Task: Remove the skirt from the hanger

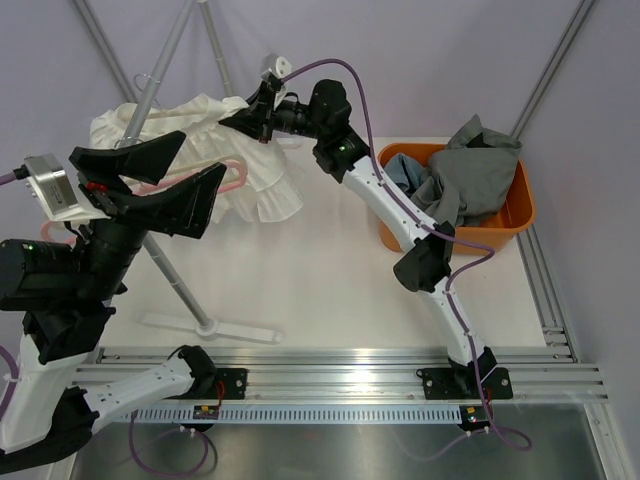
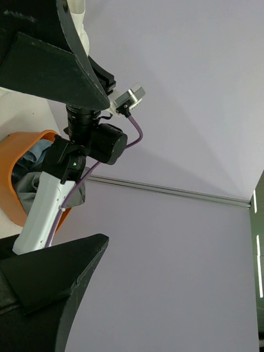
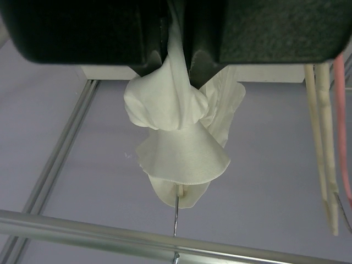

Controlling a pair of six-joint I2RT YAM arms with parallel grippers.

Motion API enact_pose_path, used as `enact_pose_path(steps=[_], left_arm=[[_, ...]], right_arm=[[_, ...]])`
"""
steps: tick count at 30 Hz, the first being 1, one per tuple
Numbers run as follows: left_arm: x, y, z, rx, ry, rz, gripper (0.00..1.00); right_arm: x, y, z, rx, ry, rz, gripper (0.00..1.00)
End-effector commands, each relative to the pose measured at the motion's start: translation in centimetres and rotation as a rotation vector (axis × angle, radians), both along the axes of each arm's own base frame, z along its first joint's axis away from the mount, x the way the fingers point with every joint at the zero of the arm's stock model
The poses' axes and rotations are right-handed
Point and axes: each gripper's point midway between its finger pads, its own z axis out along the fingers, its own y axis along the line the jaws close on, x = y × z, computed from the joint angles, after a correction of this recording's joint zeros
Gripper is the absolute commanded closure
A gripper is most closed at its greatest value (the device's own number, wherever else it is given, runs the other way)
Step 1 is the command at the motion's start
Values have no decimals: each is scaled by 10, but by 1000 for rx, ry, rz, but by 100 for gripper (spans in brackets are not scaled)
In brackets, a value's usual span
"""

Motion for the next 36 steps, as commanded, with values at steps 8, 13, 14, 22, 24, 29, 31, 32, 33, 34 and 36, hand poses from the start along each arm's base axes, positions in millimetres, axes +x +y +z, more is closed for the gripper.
enact_pose_path(steps=[8, 13, 14, 22, 24, 29, 31, 32, 33, 34, 36], left_arm=[[-10, 2, 29, -81, -48, -44, 1], [-9, 0, 29, -82, -45, -46, 1], [-8, -1, 28, -78, -38, -47, 1], [-8, -17, 22, -48, 32, -118, 1], [-8, -24, 18, -43, 49, -153, 1], [-7, -41, 4, -61, 147, -236, 7], [0, -50, -6, -46, 198, -249, 8], [1, -54, -10, -44, 222, -257, 8], [4, -59, -14, -32, 243, -266, 8], [9, -66, -24, -8, 279, -266, 8], [13, -73, -36, 18, 322, -274, 8]], right_arm=[[-48, 17, 64, 209, -145, 37, 100], [-42, 24, 47, 163, -99, 34, 100], [-40, 24, 42, 151, -88, 21, 100], [1, -13, 37, 202, 103, -158, 100], [8, -25, 35, 200, 125, -184, 100], [15, -59, 20, 182, 210, -294, 100], [16, -69, -5, 138, 257, -347, 100], [4, -82, 12, 155, 245, -360, 100], [2, -91, 13, 157, 258, -395, 100], [3, -96, -9, 107, 316, -431, 100], [-11, -118, -7, 80, 355, -472, 100]])
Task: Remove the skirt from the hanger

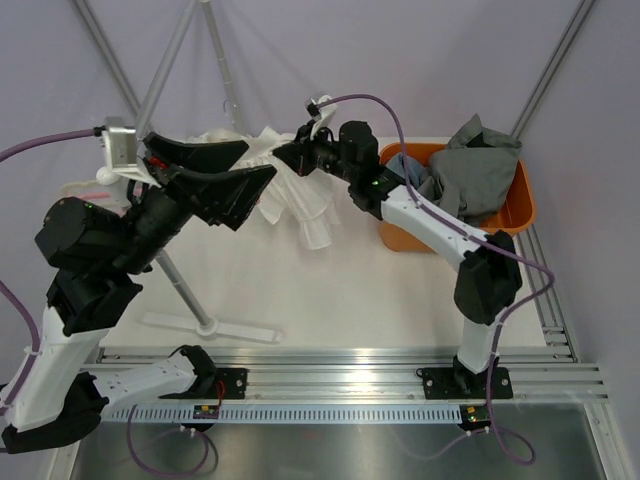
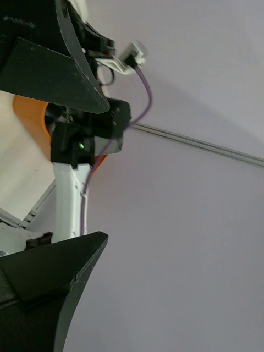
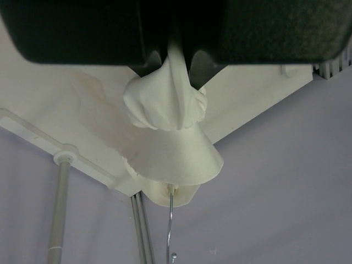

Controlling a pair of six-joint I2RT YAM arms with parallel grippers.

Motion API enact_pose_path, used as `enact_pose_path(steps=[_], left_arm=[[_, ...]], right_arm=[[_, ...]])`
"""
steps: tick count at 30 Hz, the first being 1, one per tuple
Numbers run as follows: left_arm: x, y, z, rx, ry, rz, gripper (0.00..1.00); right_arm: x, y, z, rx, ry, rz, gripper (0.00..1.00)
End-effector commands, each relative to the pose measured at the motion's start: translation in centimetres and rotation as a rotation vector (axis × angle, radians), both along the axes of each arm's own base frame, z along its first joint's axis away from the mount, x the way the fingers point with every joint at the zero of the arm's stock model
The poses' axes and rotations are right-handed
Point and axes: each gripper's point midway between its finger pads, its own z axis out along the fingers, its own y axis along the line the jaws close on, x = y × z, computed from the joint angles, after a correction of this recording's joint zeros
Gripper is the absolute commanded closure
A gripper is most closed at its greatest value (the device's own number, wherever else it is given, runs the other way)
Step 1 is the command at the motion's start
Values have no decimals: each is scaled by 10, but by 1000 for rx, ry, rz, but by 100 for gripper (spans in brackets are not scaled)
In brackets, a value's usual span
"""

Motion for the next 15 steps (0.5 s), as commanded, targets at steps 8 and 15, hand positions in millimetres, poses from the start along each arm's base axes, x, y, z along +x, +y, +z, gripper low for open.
enact_pose_path(steps=[8, 15], left_arm=[[23, -19, -53, 105, 194, 20, 14], [33, -1, -57, 128, 241, 127, 23]], right_arm=[[-113, -130, 151, 216, -106, -185, 100], [-167, -180, 131, 200, 47, -226, 100]])
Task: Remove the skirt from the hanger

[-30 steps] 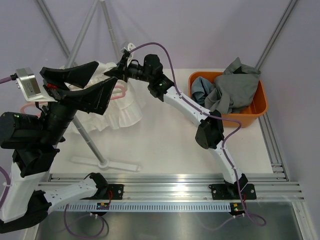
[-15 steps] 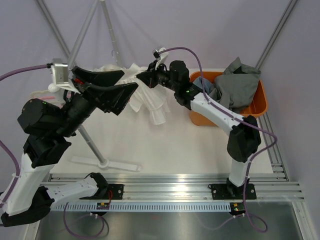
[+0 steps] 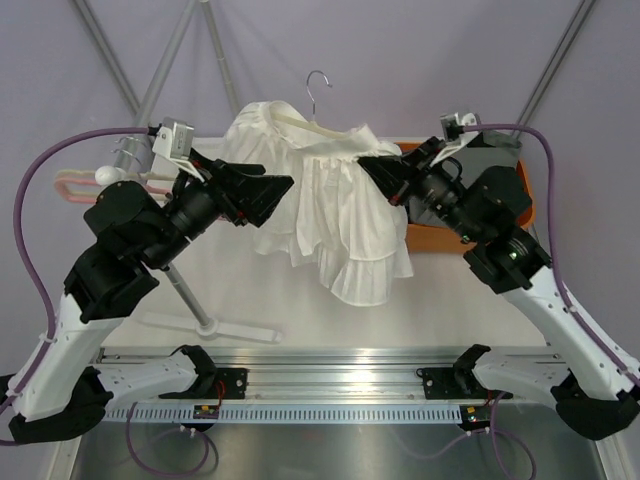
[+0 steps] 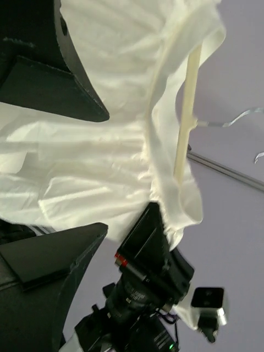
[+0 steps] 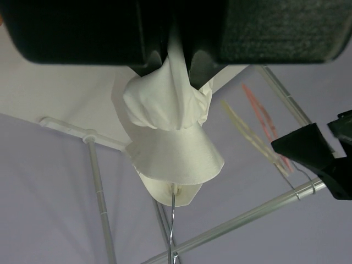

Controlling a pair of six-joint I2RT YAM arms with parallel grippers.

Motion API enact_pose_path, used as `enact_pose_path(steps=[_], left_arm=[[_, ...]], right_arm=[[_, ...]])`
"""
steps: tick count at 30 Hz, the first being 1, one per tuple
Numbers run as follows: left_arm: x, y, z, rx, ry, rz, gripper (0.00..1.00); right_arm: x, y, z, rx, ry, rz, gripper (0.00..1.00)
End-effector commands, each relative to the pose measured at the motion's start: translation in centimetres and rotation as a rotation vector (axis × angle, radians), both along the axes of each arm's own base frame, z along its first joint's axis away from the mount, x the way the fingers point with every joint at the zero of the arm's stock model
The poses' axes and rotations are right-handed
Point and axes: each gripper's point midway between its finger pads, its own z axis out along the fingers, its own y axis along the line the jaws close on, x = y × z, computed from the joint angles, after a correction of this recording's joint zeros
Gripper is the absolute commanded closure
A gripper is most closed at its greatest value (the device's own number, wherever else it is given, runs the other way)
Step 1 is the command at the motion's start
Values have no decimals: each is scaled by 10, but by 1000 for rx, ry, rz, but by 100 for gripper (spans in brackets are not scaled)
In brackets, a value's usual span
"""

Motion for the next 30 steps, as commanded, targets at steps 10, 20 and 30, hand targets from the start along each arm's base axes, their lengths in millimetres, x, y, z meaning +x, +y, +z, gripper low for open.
enact_pose_path(steps=[10, 20, 30], left_arm=[[10, -16, -15, 59, 101, -9, 30], [29, -13, -63, 192, 226, 112, 55], [35, -25, -89, 264, 285, 104, 47]], right_arm=[[-70, -15, -53, -36, 184, 117, 100], [-80, -20, -49, 4, 188, 110, 100], [-84, -14, -37, 8, 156, 135, 100]])
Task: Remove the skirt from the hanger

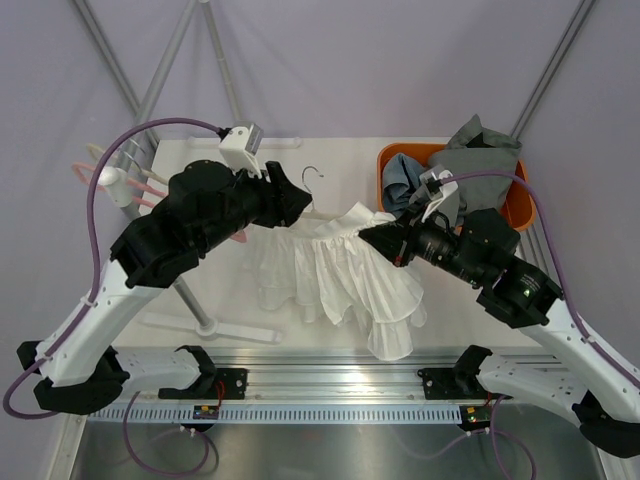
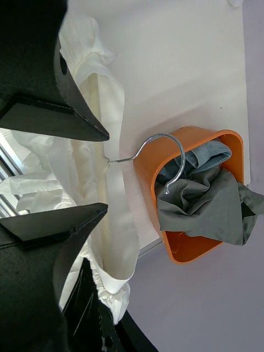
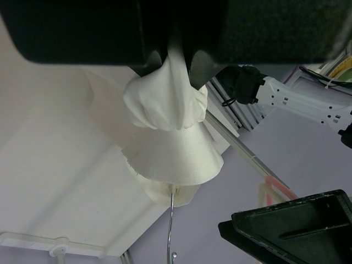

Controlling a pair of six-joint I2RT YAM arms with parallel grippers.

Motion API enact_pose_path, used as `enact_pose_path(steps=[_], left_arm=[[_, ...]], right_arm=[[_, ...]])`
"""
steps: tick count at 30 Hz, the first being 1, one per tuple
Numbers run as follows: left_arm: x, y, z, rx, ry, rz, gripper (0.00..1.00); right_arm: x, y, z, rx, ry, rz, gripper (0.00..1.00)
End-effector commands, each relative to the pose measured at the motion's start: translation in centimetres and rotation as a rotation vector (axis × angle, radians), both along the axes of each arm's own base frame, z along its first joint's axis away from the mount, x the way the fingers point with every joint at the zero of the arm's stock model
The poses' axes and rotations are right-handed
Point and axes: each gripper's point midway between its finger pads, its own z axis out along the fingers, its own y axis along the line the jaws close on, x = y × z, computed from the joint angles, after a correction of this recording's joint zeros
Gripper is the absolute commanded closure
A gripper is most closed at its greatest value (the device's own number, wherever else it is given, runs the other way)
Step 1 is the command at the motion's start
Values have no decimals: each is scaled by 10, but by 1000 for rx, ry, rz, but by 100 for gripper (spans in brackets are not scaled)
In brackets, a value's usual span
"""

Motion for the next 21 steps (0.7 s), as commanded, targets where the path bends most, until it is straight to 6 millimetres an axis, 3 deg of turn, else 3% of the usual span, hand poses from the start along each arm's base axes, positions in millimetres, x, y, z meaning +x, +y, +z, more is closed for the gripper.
enact_pose_path(steps=[1, 7, 13, 17, 18, 21], left_arm=[[6, -7, -9, 27, 15, 10, 46], [14, -21, -27, 60, 41, 10, 43], [23, -29, -33, 85, 46, 33, 44], [28, -39, -34, 74, 50, 25, 54], [28, -41, -33, 72, 48, 20, 61], [28, -45, -31, 72, 59, 20, 62]], right_arm=[[-8, -5, 65, 151, -141, 2, 100], [-16, -7, 78, 165, -168, 29, 100], [-26, -10, 87, 184, -191, 62, 100], [-31, -8, 84, 180, -192, 88, 100], [-31, -9, 84, 181, -195, 88, 100], [-31, -10, 80, 164, -202, 87, 100]])
